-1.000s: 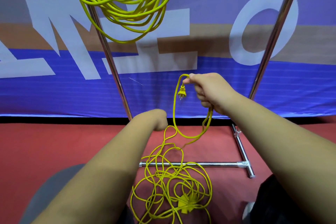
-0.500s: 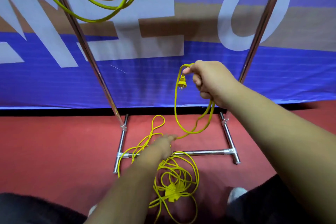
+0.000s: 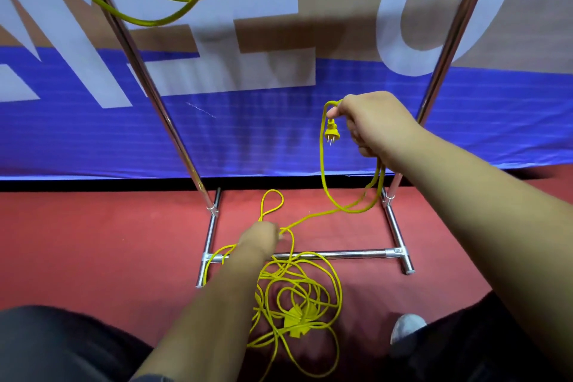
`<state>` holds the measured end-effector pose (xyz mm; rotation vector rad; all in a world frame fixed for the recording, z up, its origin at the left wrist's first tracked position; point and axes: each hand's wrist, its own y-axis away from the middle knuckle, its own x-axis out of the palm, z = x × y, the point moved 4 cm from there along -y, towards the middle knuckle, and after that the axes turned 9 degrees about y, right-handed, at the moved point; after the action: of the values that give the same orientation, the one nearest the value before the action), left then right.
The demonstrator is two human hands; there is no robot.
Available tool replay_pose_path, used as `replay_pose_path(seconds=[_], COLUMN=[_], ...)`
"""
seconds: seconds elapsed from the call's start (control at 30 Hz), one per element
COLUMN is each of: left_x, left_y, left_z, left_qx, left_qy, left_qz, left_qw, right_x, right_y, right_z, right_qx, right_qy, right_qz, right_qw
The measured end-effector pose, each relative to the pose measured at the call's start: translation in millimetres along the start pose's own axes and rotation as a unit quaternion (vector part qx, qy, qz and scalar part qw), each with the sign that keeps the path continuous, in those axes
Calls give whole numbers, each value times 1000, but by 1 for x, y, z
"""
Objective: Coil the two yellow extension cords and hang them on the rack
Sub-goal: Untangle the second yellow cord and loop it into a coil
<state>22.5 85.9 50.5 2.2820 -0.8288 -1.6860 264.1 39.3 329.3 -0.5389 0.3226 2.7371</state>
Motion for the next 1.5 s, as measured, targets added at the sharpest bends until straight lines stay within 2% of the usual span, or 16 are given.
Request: replay_pose_path(seconds=[0.13,0.27,0.43,0.5,0.57,0.73,0.8,1.03,1.1,1.13,1.23,1.3,1.4,1.5], left_x=[-72,-143,-210,-231,-252,-300,-306,-274,-271,-269,-264,-258,-251,-252], left_y=[1,18,58,77,93,128,134,122,118,116,110,103,93,91], left_z=[-23,-50,-79,-88,-96,-124,-133,-126,-116,-111,-92,-79,-66,-68], left_qx=[47,35,-26,-44,-60,2,24,13,-1,-12,-53,-81,-106,-81], left_qy=[92,194,391,464,551,758,801,850,845,833,768,726,687,653], left_qz=[-61,-36,-15,0,26,45,37,41,36,31,8,5,9,-30], left_qw=[993,980,920,885,832,651,597,525,534,553,638,683,719,752], right_x=[2,6,20,26,32,44,51,83,87,88,87,85,86,85], right_y=[-3,-2,5,9,12,16,18,36,38,38,35,31,28,27], right_z=[0,3,12,16,21,29,31,35,35,35,34,34,32,31], right_qx=[0,-19,-23,-26,-43,-68,-66,-43,-36,-36,-46,-39,-8,4], right_qy=[39,56,39,23,13,-40,-82,-146,-153,-152,-137,-135,-180,-191], right_qz=[-1,-10,0,6,8,7,27,147,152,148,120,108,122,135], right_qw=[999,998,999,999,999,997,994,977,976,977,982,984,976,972])
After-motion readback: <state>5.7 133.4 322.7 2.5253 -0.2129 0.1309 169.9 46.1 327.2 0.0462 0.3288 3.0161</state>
